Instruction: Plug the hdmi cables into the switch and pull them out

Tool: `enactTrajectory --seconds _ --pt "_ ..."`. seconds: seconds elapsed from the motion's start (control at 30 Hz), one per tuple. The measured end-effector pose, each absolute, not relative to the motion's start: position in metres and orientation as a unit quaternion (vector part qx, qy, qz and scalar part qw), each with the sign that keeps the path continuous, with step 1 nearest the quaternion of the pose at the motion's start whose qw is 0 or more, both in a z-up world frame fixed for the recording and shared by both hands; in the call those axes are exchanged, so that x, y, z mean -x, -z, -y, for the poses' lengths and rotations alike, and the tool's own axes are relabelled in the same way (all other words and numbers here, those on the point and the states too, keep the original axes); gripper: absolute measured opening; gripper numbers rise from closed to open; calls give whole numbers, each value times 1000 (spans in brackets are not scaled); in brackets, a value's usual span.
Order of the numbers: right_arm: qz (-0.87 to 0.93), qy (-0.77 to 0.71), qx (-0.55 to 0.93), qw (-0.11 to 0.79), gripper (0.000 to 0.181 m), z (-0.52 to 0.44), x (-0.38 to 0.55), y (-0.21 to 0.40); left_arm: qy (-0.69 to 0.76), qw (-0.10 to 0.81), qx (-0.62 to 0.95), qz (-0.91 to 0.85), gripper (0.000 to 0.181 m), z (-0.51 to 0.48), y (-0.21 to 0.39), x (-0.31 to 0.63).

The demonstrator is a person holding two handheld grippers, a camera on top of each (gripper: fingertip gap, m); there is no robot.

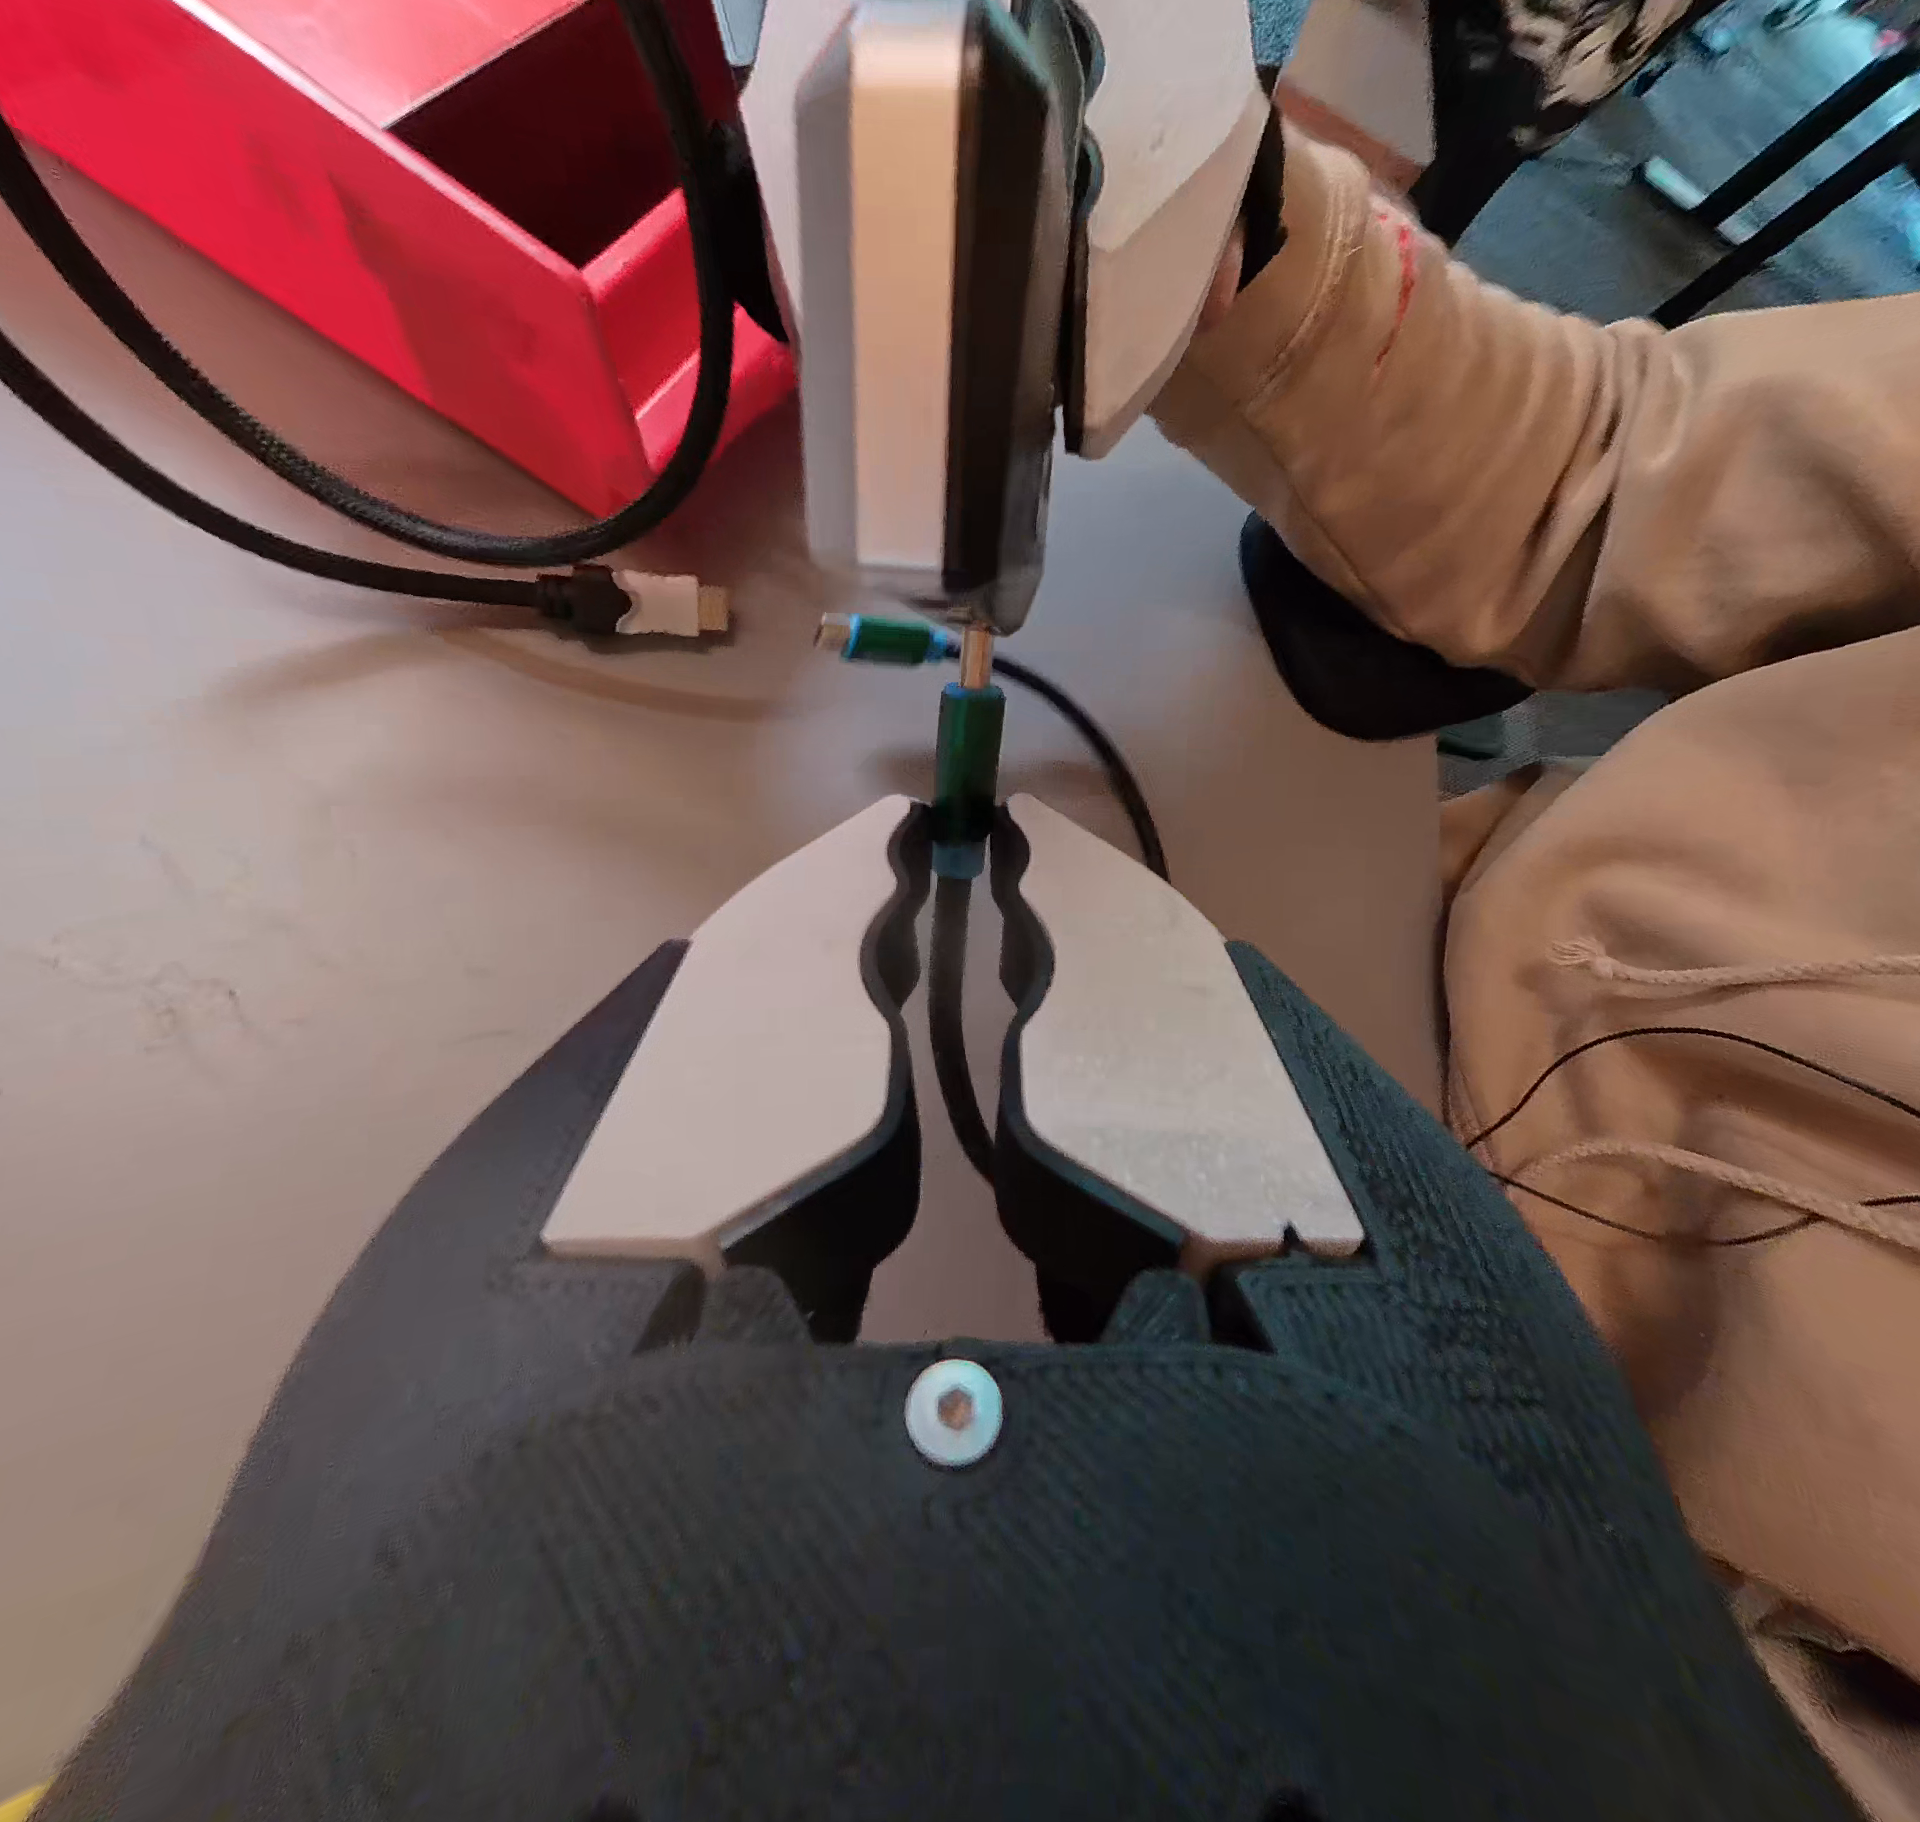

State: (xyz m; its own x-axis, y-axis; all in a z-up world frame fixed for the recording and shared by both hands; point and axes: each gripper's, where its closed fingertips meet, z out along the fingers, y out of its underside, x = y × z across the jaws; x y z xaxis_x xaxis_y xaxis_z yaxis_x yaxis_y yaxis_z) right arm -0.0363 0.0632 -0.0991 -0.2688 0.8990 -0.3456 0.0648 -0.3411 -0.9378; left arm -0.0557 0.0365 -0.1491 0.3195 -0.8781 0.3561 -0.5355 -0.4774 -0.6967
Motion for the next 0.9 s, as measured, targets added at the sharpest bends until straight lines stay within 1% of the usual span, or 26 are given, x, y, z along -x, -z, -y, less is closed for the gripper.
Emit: enactTrajectory --seconds 0.2,0.33,0.63,0.9 --pt "459 -671 491 313 22 -62 27 91 450 239 747 -426 12 -37 135 52" --pt "430 -704 471 312 22 -64 31 86 465 224 745 -423 12 -36 141 50" --pt "419 -675 505 338 22 -78 35 94 457 237 758 -400 11 -47 143 55" --pt "361 -708 506 335 22 -89 37 86 399 284 769 -410 11 -55 135 57"
